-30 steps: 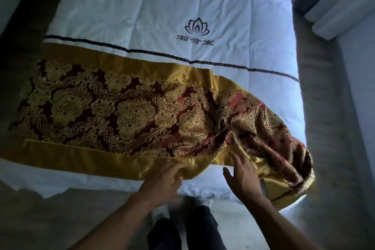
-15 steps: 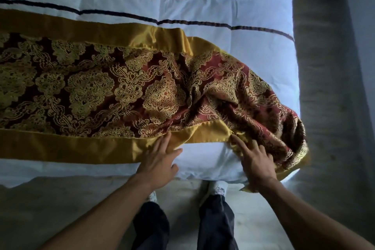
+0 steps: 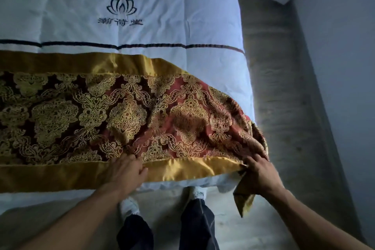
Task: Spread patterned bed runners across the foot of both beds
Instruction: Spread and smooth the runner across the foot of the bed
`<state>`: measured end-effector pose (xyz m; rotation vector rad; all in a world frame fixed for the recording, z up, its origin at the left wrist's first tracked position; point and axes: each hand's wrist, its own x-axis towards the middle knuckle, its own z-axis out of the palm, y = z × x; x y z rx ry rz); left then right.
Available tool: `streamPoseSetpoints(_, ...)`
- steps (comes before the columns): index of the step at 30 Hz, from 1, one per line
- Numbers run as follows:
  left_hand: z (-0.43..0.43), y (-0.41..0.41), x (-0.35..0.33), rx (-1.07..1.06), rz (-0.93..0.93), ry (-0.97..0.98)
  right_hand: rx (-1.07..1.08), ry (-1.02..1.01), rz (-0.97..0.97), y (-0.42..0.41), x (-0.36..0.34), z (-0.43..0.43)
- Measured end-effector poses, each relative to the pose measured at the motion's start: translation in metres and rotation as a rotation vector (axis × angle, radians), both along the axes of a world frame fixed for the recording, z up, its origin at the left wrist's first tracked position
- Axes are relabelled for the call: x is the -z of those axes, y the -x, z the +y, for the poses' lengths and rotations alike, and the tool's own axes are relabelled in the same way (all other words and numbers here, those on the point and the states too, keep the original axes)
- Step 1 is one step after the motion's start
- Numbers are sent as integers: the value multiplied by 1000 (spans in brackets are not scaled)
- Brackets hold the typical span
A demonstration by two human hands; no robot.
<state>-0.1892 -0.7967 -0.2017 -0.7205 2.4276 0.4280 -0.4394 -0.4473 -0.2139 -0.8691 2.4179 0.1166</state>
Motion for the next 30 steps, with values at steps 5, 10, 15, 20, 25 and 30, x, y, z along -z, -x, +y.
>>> streamPoseSetpoints(5, 16, 30, 4, -36, 172, -144, -43, 217, 108, 15, -11, -42)
streamPoseSetpoints(10, 25, 50, 19, -22, 238, -245, 345, 252, 179, 66, 5, -106)
streamPoseSetpoints(15, 33, 52, 27, -56, 247, -324, 212, 174, -376, 42, 20, -133)
streamPoseSetpoints(20, 38, 58, 21, -44, 244, -326, 121, 210, -364, 18, 12, -135)
streamPoseSetpoints(25, 33, 63, 24, -59, 264, -335, 373, 360, -96, 54, 20, -142)
streamPoseSetpoints(30, 29, 68, 30, -69, 275, -306, 296, 28, -261, 48, 31, -143)
